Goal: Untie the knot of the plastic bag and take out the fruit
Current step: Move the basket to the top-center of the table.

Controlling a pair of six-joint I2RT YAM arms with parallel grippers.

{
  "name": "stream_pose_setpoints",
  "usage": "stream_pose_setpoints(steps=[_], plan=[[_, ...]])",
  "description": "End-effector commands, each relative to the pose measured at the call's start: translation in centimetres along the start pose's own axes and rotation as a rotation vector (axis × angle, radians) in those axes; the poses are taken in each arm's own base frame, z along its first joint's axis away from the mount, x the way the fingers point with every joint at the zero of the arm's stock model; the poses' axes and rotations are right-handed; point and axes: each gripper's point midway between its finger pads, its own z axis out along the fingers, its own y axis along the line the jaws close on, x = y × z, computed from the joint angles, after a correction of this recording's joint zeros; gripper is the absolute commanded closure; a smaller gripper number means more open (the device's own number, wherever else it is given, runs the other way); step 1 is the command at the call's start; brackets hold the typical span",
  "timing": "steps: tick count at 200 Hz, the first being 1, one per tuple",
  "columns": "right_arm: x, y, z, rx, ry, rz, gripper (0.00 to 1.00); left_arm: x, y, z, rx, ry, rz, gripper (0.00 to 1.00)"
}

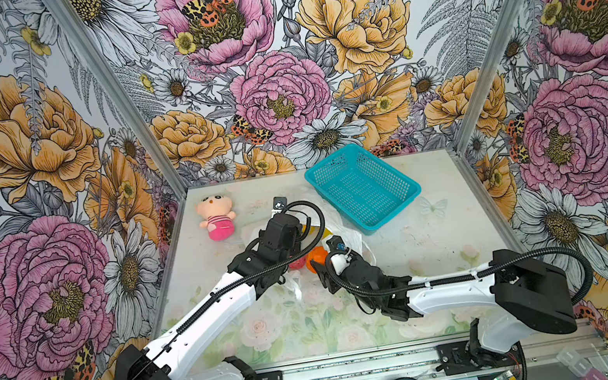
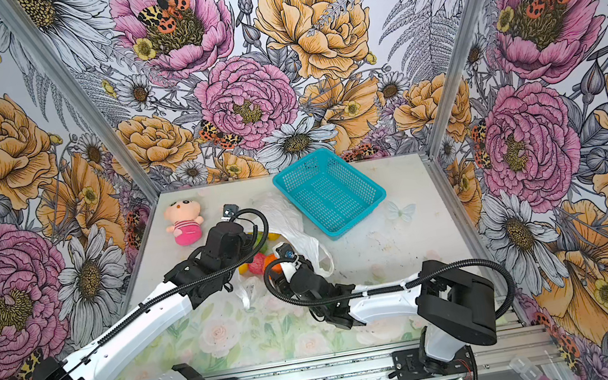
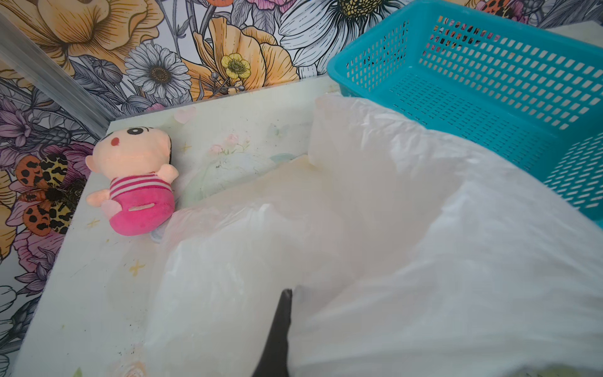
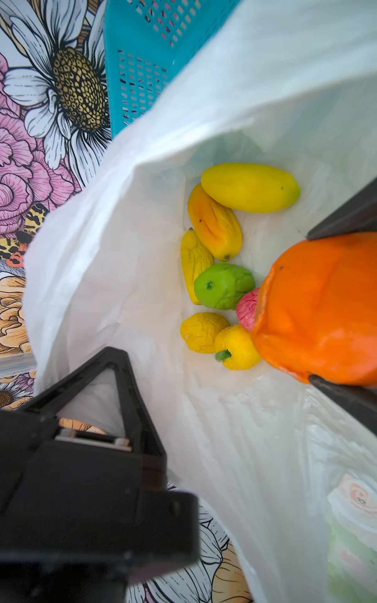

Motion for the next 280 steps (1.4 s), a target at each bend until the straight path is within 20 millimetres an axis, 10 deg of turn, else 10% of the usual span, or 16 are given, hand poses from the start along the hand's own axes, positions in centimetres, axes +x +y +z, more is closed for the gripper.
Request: stream_pose_setpoints(steps=[1, 131, 198, 236, 280], plan=[[-1.3, 0.3, -0.8, -0.014, -0.018, -0.006, 0.81, -0.5, 0.3, -0.4, 0.057, -0.009, -0.002, 1.0], [-9.4, -0.1, -7.3, -0.093, -0.149, -0.063, 0.81, 0.8, 1.2, -0.3, 0.05, -0.004, -0.039, 1.0], [-13.2, -14.8, -6.5, 0.228, -0.229, 0.169, 0.85, 1.0, 1.2, -0.8, 0.032, -0.014, -0.016, 1.0], [-8.7, -24.0, -1.0, 0.376, 0.025, 0.31, 0.91, 0.8, 0.6, -1.1, 0.056, -0.023, -0.002, 1.0], [-4.6, -30.2, 3.0, 0.49, 0.195, 0.326, 0.93, 0.9, 0.1, -1.0, 0.056, -0.018, 0.029, 1.0]])
